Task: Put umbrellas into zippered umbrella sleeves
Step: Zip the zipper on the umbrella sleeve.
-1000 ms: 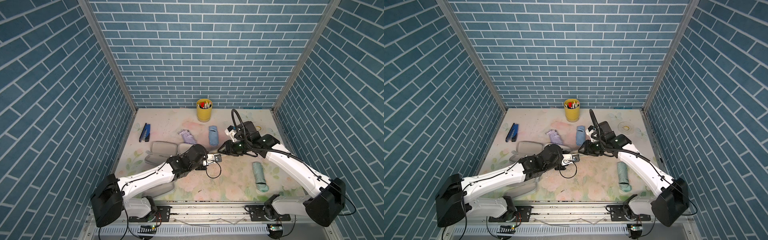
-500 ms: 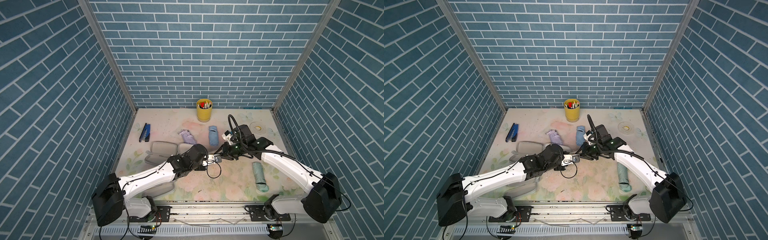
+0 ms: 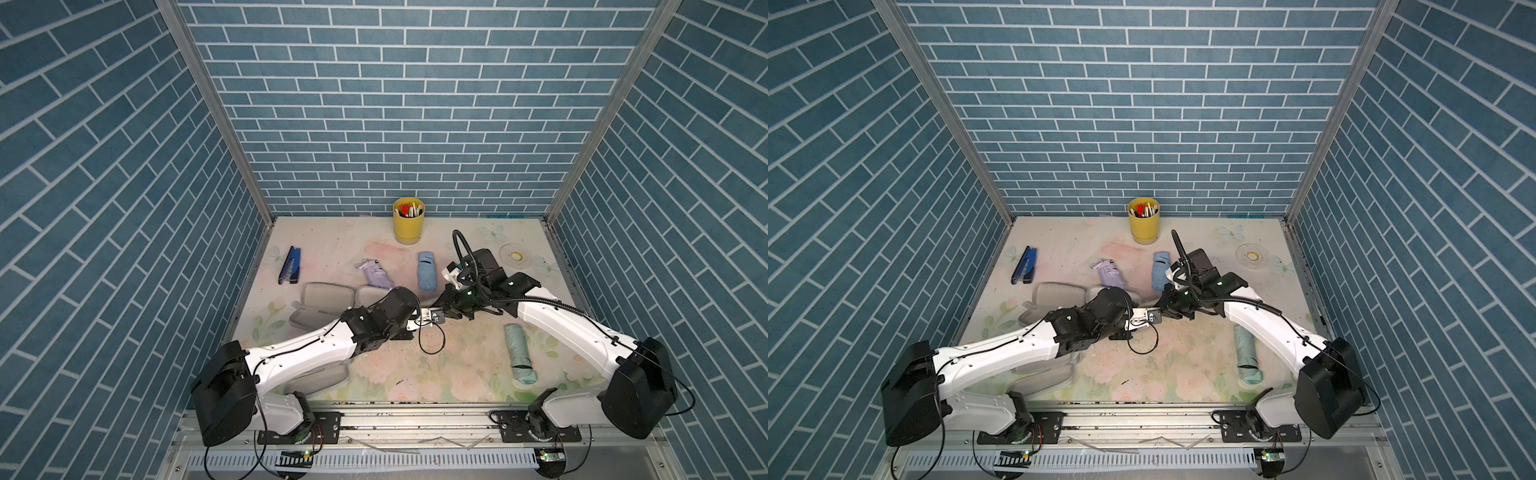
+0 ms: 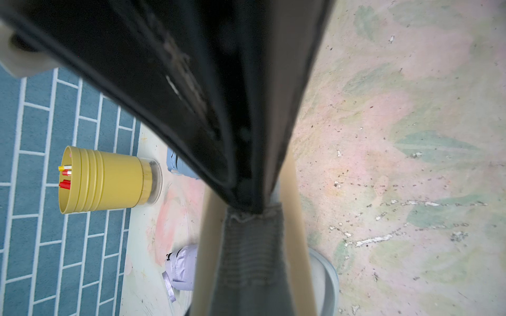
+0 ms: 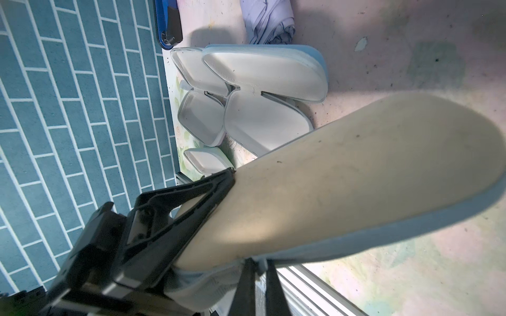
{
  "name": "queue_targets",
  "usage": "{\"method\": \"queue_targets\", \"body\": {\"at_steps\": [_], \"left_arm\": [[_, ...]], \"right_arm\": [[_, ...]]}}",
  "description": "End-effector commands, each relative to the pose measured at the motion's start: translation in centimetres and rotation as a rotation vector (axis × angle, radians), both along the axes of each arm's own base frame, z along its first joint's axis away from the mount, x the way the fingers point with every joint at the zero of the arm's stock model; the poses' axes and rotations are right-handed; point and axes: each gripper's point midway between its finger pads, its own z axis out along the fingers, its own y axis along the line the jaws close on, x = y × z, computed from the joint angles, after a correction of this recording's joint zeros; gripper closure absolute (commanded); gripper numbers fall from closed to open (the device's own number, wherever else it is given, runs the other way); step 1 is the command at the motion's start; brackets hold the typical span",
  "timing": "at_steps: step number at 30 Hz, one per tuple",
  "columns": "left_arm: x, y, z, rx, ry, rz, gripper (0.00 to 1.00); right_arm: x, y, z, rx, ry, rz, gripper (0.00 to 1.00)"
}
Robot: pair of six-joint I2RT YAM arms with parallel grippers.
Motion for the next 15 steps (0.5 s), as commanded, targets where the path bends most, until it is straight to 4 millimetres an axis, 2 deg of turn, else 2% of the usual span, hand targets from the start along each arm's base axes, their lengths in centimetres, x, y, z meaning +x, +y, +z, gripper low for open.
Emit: {"method": "queue_targets", "body": {"at_steps": [1, 3, 9, 11, 12, 15], "left_arm": [[0.8, -2.4, 5.8, -0.182, -0.081, -0.009, 1.00], [0.8, -1.9, 6.1, -0.198, -0.065, 0.005, 1.00], [0.4, -0.4, 7.0, -0.233, -0.026, 0.016, 1.00], [0.4, 0.3, 7.2, -0.235, -0.010, 0.024, 1.00], [0.4, 0.5, 7.3, -0.239, 0.003, 0.023, 1.00], [0.3, 1.1, 7.0, -0.218, 0.044, 0.024, 1.00]], "right_arm": [[0.1, -0.4, -0.4, -0.037, -0.029, -0.008, 0.97], [0.4, -1.2, -0.7, -0.059, -0.057, -0.023, 1.00], [1.6, -4.0, -2.0, -0.095, -0.119, -0.050, 1.00], [2.1, -5.6, -2.5, -0.154, -0.160, -0.050, 1.00], [2.2, -5.9, -2.3, -0.143, -0.178, -0.039, 1.00], [2.3, -6.5, 0.1, -0.131, -0.351, 0.015, 1.00]]}}
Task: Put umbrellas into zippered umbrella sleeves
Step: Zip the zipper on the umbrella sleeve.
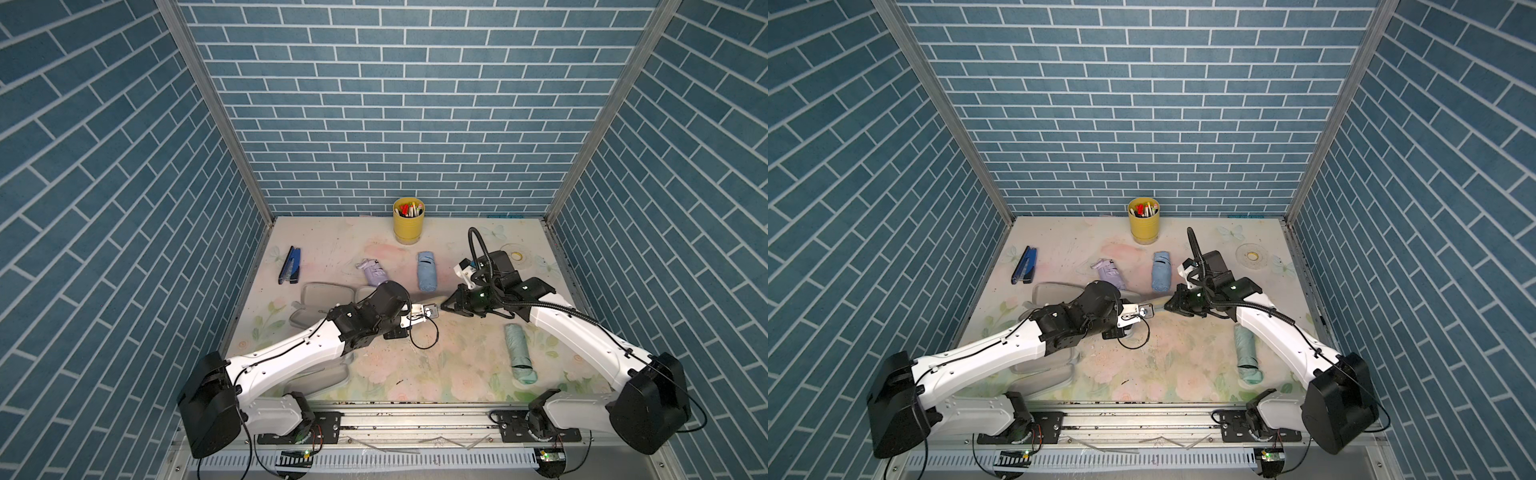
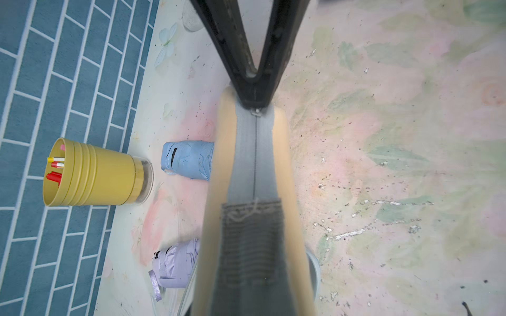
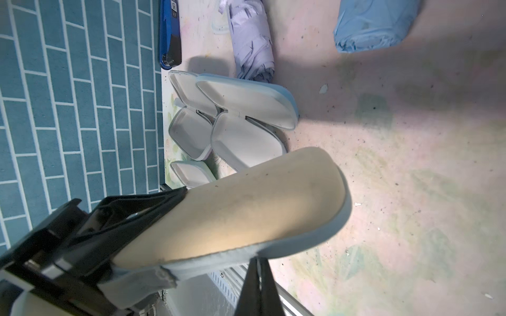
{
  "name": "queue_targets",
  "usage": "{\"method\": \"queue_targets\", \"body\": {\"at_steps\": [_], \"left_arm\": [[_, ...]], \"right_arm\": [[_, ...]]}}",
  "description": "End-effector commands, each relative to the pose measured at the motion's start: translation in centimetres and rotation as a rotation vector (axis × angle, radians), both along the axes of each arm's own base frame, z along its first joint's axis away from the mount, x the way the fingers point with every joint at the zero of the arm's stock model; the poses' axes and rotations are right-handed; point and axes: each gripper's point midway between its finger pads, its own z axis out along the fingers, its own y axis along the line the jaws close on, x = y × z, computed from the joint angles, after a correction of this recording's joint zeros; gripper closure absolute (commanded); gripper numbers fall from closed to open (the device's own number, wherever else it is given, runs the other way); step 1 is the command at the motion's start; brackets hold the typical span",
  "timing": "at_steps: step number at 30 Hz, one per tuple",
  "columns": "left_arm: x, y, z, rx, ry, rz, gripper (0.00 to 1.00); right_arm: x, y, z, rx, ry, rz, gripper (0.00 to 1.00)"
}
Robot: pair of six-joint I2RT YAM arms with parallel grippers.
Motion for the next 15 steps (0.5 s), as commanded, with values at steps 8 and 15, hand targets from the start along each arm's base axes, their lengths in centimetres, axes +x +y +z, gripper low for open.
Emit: {"method": "queue_targets", "body": {"at_steps": [8, 15], "left_arm": [[1.9, 1.1, 4.4, -0.066, -0.002, 0.044, 1.00], [1.2, 0.9, 5.0, -0.059, 0.033, -0.013, 1.00]], "right_arm": [[2.2, -4.1, 1.4, -0.249, -0.453, 0.115, 0.69], [0.0, -1.1, 2.7, -0.101, -0.658, 0.350, 0.39]]}}
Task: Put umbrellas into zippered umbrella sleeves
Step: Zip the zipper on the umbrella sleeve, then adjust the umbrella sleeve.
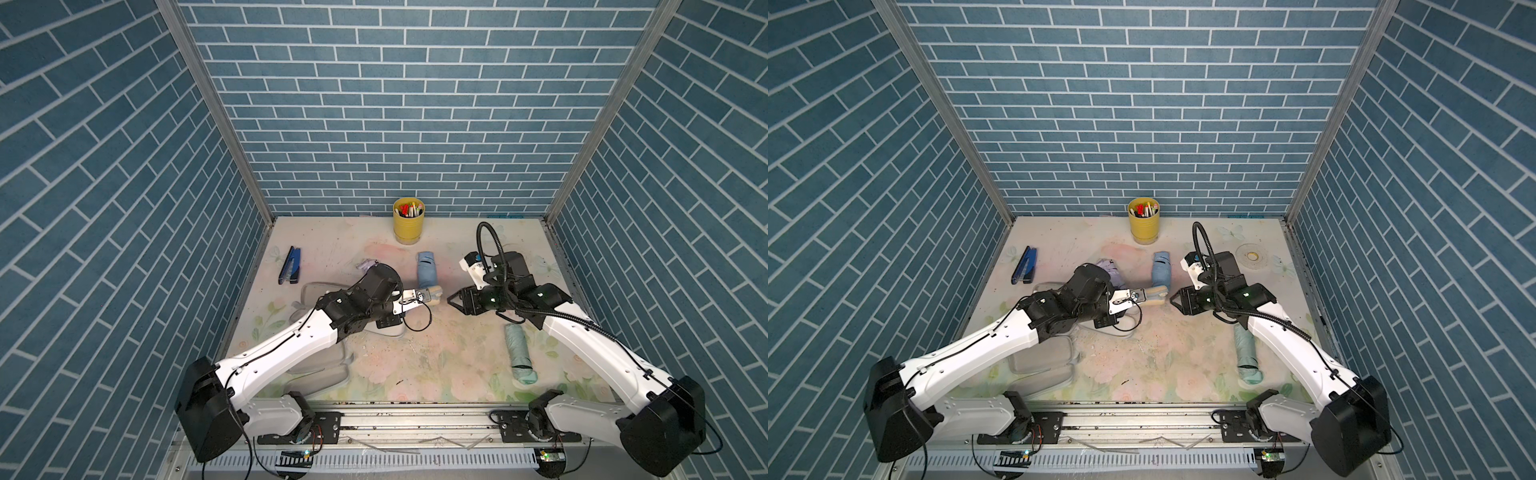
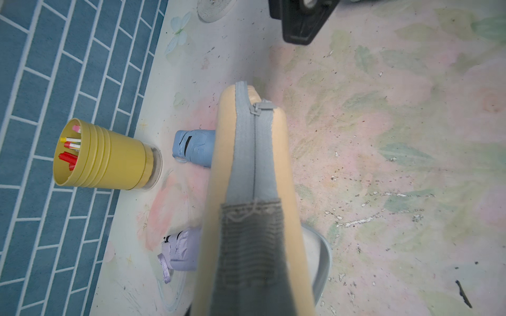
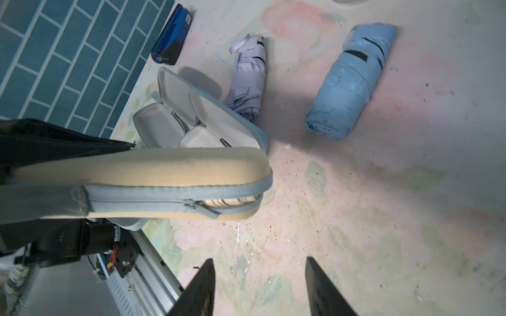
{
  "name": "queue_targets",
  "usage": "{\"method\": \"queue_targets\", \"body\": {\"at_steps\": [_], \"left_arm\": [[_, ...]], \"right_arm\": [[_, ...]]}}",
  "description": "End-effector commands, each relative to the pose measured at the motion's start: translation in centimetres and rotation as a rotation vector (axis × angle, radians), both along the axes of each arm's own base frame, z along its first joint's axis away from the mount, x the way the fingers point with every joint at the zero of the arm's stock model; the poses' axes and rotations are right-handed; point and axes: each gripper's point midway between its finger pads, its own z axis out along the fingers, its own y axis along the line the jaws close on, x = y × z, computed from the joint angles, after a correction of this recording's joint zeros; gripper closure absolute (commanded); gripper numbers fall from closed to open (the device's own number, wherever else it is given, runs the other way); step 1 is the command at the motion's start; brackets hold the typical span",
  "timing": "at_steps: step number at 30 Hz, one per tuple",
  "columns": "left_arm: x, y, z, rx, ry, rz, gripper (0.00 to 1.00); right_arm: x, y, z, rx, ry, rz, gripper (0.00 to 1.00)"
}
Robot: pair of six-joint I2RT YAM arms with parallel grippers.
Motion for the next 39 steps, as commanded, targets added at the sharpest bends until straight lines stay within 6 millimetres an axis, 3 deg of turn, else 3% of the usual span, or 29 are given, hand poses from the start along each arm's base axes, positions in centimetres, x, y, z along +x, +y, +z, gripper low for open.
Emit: {"method": "queue_targets", "body": {"at_steps": [1, 2, 3, 5, 10, 16, 19, 26, 31, 33, 35, 39], "left_arm": [[-0.2, -0.8, 3.0, -0.059, 0.003, -0.051, 1.00], [-0.3, -0.8, 3.2, -0.061, 0.026, -0.053, 1.00], [-0.5, -0.9, 3.2, -0.066, 0.053, -0.066, 1.00], [-0.9, -0.9, 3.2, -0.071, 0.113, -0.079, 1.00], [-1.6, -1.1, 2.4, -0.037, 0.231, -0.106, 1.00], [-2.1, -1.2, 2.8, -0.049, 0.265, -0.136, 1.00], [-1.8, -1.3, 3.0, -0.072, 0.274, -0.133, 1.00], [-1.1, -2.5, 4.1, -0.144, 0.288, -0.162, 0.98], [-0.2, -3.0, 4.4, -0.158, 0.286, -0.172, 0.92], [0.6, -2.9, 4.6, -0.183, 0.287, -0.154, 0.84], [1.5, -2.9, 5.4, -0.242, 0.294, -0.139, 0.69], [3.3, -2.2, 7.0, -0.355, 0.325, -0.117, 0.49]], "right_arm": [[-1.6, 0.9, 1.4, 0.003, -0.302, 0.223, 0.25], [-1.9, 0.9, 1.5, -0.010, -0.396, 0.264, 0.06], [-2.1, 0.9, 1.4, -0.014, -0.451, 0.288, 0.01], [-2.2, 1.3, 1.8, -0.015, -0.520, 0.332, 0.01], [-1.9, 3.1, 0.6, -0.086, -0.550, 0.430, 0.01], [-0.8, 4.2, -0.3, -0.127, -0.579, 0.442, 0.03], [-1.4, 5.0, -0.3, -0.076, -0.561, 0.482, 0.06], [-3.1, 7.0, -1.6, 0.044, -0.445, 0.595, 0.28], [-2.8, 7.5, -1.3, 0.090, -0.440, 0.583, 0.62], [-2.7, 7.6, -0.9, 0.125, -0.434, 0.580, 0.73], [-2.7, 7.6, -0.7, 0.147, -0.422, 0.581, 0.81], [-2.2, 7.3, -0.5, 0.177, -0.387, 0.559, 0.89]]}}
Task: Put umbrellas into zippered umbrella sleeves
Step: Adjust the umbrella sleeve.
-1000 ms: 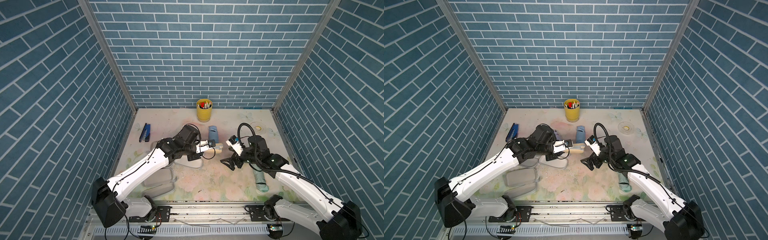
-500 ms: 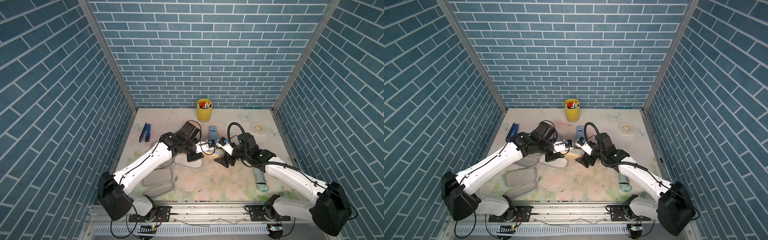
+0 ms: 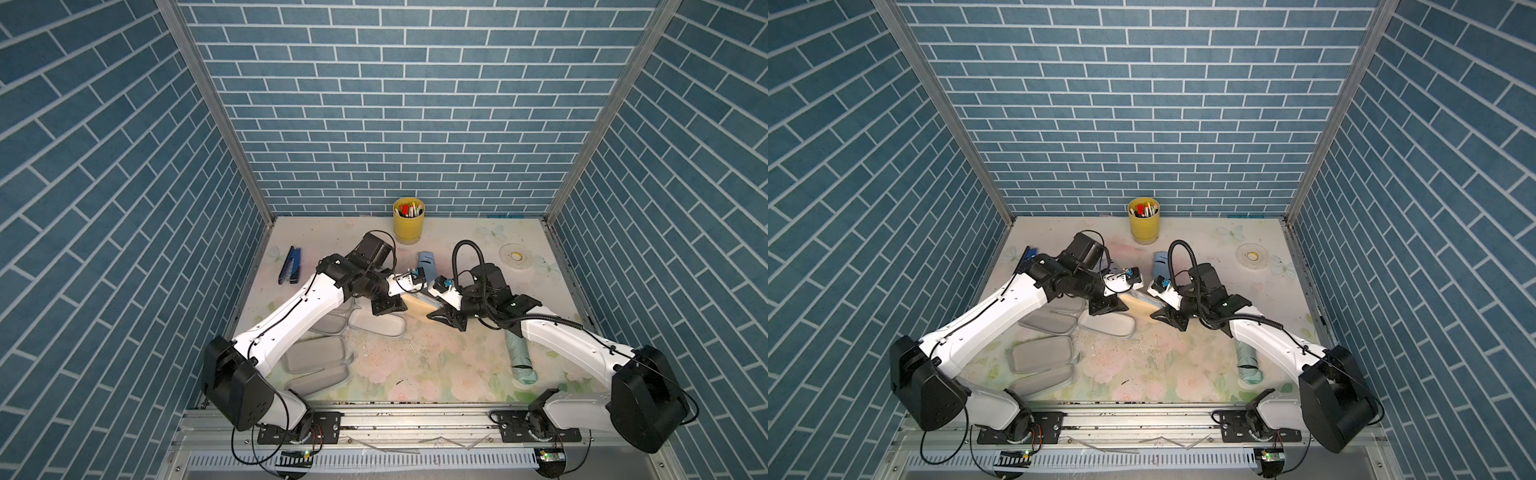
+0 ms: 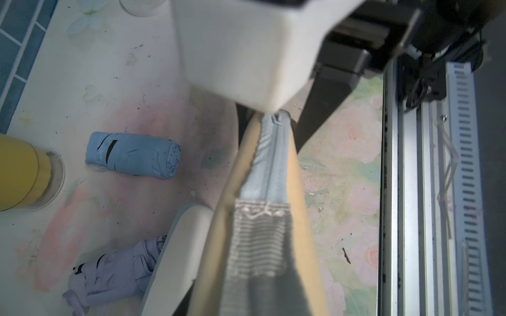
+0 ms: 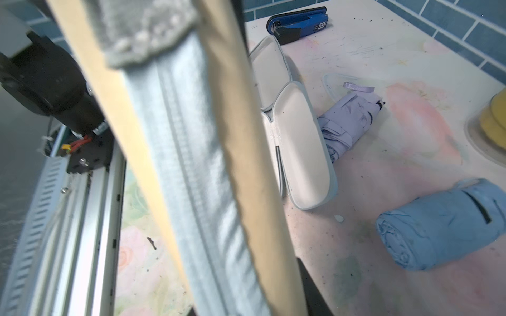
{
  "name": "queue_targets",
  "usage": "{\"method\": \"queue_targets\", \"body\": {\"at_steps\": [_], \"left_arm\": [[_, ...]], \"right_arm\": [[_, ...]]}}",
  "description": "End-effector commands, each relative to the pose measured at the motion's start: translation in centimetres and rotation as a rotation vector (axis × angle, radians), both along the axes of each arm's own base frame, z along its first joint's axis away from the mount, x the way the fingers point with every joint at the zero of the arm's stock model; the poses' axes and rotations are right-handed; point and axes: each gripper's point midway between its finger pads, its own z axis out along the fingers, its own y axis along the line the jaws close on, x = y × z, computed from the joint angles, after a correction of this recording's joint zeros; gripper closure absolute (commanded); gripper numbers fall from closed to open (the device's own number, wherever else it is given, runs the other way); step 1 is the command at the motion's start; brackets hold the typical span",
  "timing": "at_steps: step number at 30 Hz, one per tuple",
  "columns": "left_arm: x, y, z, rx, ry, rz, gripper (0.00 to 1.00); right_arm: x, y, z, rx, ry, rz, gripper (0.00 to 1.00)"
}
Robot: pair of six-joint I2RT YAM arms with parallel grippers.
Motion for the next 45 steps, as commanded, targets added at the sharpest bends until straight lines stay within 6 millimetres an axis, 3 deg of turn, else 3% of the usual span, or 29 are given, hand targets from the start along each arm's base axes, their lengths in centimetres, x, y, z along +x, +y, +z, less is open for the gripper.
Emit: {"method": "queue_targets", "body": {"at_steps": [1, 4, 7, 9, 12, 15, 18, 23, 28, 33, 36, 41, 45], "left_arm": [[3.2, -1.7, 5.5, -0.245, -0.051, 0.026, 0.46], [5.2, -0.7, 8.1, -0.393, 0.007, 0.101, 0.37], [8.6, 1.5, 11.7, -0.567, 0.052, 0.321, 0.33], [10.2, 3.3, 13.0, -0.656, 0.093, 0.486, 0.34], [11.4, 5.2, 11.3, -0.743, 0.145, 0.687, 0.33], [11.4, 5.7, 8.9, -0.900, 0.212, 0.782, 0.23], [11.7, 6.2, 5.7, -0.942, 0.276, 0.889, 0.15], [12.3, 4.2, 2.9, -1.032, 0.446, 0.876, 0.09], [12.1, 0.7, 5.1, -1.153, 0.524, 0.721, 0.07], [11.8, -1.7, 5.9, -1.187, 0.561, 0.631, 0.12], [11.5, -1.4, 6.2, -1.203, 0.566, 0.614, 0.12], [10.8, 1.9, 6.1, -1.195, 0.480, 0.684, 0.07], [10.0, 0.8, 5.6, -1.149, 0.489, 0.652, 0.05]], "right_arm": [[0.0, 1.2, 2.8, 0.128, 0.056, 0.023, 0.90], [0.9, 1.0, 2.8, 0.147, 0.093, -0.034, 0.92], [2.0, 0.9, 2.9, 0.184, 0.154, -0.098, 0.95], [3.0, 1.0, 2.7, 0.207, 0.222, -0.166, 0.97], [4.9, 1.5, 3.2, 0.273, 0.360, -0.257, 0.95], [5.9, 2.6, 4.0, 0.311, 0.478, -0.273, 0.94], [6.5, 3.3, 5.1, 0.337, 0.543, -0.273, 0.94], [6.1, 4.0, 7.2, 0.393, 0.586, -0.217, 0.93], [5.1, 4.2, 7.2, 0.373, 0.654, -0.172, 0.90], [4.3, 4.6, 8.1, 0.375, 0.677, -0.107, 0.89], [4.8, 4.2, 8.3, 0.373, 0.694, -0.126, 0.88], [6.8, 2.4, 8.9, 0.430, 0.717, -0.205, 0.89], [6.1, 2.9, 9.5, 0.432, 0.738, -0.161, 0.89]]}}
